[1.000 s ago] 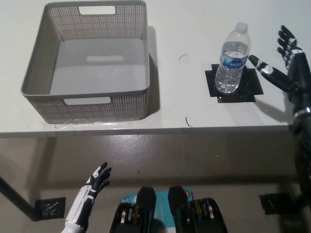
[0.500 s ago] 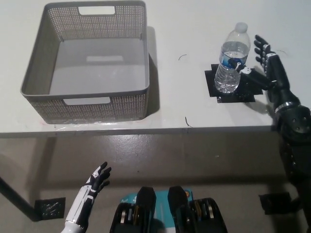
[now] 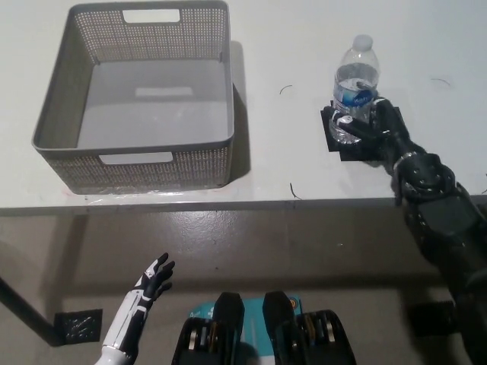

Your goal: Use the right hand to pick up a water botttle and place it into a container on the left side

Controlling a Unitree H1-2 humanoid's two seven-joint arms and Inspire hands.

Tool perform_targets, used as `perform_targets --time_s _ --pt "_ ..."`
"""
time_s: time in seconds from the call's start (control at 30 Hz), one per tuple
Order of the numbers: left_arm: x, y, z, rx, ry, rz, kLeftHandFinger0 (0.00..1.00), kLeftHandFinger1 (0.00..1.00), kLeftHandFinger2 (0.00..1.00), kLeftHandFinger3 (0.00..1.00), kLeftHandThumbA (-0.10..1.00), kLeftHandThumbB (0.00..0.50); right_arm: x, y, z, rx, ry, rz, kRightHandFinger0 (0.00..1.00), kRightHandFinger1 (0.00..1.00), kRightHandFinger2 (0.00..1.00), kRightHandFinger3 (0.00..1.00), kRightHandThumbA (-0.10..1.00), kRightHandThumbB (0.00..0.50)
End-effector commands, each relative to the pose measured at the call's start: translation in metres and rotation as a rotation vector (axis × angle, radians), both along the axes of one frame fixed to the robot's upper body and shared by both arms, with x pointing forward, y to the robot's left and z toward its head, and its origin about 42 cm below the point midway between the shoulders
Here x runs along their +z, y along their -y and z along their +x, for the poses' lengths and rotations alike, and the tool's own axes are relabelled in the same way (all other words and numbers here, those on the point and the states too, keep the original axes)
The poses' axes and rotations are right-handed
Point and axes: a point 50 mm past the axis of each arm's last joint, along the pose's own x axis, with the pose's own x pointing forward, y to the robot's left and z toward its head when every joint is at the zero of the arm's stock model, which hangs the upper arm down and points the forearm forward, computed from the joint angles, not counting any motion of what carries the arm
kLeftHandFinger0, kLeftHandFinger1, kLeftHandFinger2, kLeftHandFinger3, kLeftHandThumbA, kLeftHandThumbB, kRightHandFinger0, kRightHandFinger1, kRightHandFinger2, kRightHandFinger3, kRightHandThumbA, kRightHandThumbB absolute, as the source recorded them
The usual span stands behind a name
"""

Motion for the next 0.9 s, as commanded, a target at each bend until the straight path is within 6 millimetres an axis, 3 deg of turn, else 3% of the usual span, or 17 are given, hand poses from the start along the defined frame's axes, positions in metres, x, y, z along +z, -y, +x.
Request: perform_targets --time_s 0.0,0.03,0.07,0.1,0.13,0.17,0.2,0.27,0.47,0.57,0.7,0.87 --pt "0.012 -0.003 0.006 -0.009 0.059 0.002 1.0 1.0 1.0 1.0 1.0 0.361 0.049 -0.023 0.021 0.03 0.079 0.008 1.0 1.0 1.0 1.0 0.59 0.5" --pt "0.011 -0.003 0.006 -0.01 0.059 0.005 1.0 1.0 1.0 1.0 1.0 0.361 0.051 -0.026 0.024 -0.013 0.044 0.003 1.0 1.0 1.0 1.0 0.48 0.461" --pt "0.011 -0.003 0.006 -0.012 0.059 0.005 1.0 1.0 1.0 1.0 1.0 0.361 0.051 -0.027 0.025 -0.053 0.008 0.007 0.68 0.8 0.94 1.0 0.39 0.443" --pt "0.012 -0.003 0.006 -0.013 0.061 0.007 1.0 1.0 1.0 1.0 1.0 0.361 0.052 -0.027 0.025 -0.095 0.0 0.009 0.36 0.47 0.55 0.62 0.22 0.35" --pt "0.013 -0.003 0.008 -0.014 0.064 0.008 1.0 1.0 1.0 1.0 1.0 0.363 0.052 -0.027 0.025 -0.139 0.009 0.029 0.06 0.29 0.49 0.34 0.05 0.322" --pt "0.014 -0.004 0.008 -0.016 0.065 0.009 1.0 1.0 1.0 1.0 1.0 0.365 0.051 -0.026 0.025 -0.159 0.019 0.052 0.0 0.26 0.55 0.3 -0.09 0.261" --pt "0.016 -0.005 0.01 -0.017 0.07 0.012 1.0 1.0 1.0 1.0 1.0 0.366 0.051 -0.026 0.024 -0.182 0.046 0.087 0.0 0.27 0.59 0.39 -0.1 0.191" --pt "0.018 -0.006 0.012 -0.017 0.072 0.016 1.0 1.0 1.0 1.0 1.0 0.37 0.052 -0.025 0.024 -0.189 0.068 0.094 0.0 0.35 0.65 0.58 -0.1 0.154" --pt "0.016 -0.008 0.008 -0.022 0.067 0.017 1.0 1.0 1.0 1.0 1.0 0.374 0.06 -0.024 0.024 -0.212 0.161 0.092 0.01 0.4 0.71 0.71 -0.1 0.138" --pt "0.015 -0.008 0.007 -0.026 0.064 0.003 1.0 1.0 1.0 1.0 1.0 0.366 0.075 -0.032 0.027 -0.201 0.21 0.115 0.0 0.36 0.72 0.72 -0.1 0.134" --pt "0.015 -0.008 0.007 -0.018 0.063 0.022 1.0 1.0 1.0 1.0 1.0 0.376 0.121 -0.068 0.031 -0.112 0.354 0.114 0.0 0.32 0.74 0.79 -0.1 0.122" --pt "0.013 -0.005 0.006 -0.025 0.062 0.021 1.0 1.0 1.0 1.0 1.0 0.368 0.165 -0.117 0.02 0.015 0.517 0.122 0.04 0.44 0.84 0.82 -0.1 0.121"
